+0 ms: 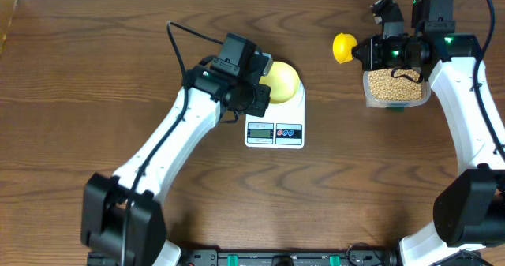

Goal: Scoop item into bowl and weigh 50g on scale
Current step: 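Reach the left gripper to the scale's buttons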

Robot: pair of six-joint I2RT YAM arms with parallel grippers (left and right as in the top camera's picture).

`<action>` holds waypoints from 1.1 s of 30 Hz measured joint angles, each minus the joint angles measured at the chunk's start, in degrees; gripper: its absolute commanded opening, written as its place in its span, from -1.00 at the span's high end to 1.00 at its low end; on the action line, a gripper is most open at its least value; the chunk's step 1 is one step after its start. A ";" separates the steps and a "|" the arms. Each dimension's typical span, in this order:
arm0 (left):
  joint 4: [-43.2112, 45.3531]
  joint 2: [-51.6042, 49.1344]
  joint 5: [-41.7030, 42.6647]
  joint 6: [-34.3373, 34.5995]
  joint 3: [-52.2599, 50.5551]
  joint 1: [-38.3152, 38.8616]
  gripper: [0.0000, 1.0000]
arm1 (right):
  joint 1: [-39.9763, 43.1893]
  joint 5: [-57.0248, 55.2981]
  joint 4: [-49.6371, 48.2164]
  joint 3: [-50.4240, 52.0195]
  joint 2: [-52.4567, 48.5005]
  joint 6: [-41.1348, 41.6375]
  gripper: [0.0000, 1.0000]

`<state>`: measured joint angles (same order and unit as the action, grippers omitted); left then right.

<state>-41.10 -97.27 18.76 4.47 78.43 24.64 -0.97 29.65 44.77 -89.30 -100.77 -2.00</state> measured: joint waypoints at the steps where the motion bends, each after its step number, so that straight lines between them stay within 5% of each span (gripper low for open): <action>1: -0.15 1.22 -1.16 0.00 0.00 0.76 0.85 | 0.00 -0.13 0.00 0.00 0.00 0.00 0.98; 7: -0.26 8.07 -7.63 1.55 -2.14 4.17 0.85 | 0.00 -0.72 0.46 0.00 0.00 -0.04 0.98; 15: 10.38 11.52 -12.02 1.81 -15.47 12.96 0.85 | 0.00 -1.05 -0.04 0.00 0.00 -0.15 0.98; 26: 27.50 9.14 -11.58 -12.09 -24.96 12.55 0.85 | 0.00 -1.07 -0.44 0.00 0.00 -0.15 0.98; 33: 30.23 4.74 -11.58 -15.52 -25.18 12.55 0.85 | 0.00 -1.07 -0.44 0.00 0.00 -0.15 0.98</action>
<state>-10.87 -92.53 7.18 -11.05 53.25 37.19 -0.97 28.58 44.34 -89.30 -100.77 -2.15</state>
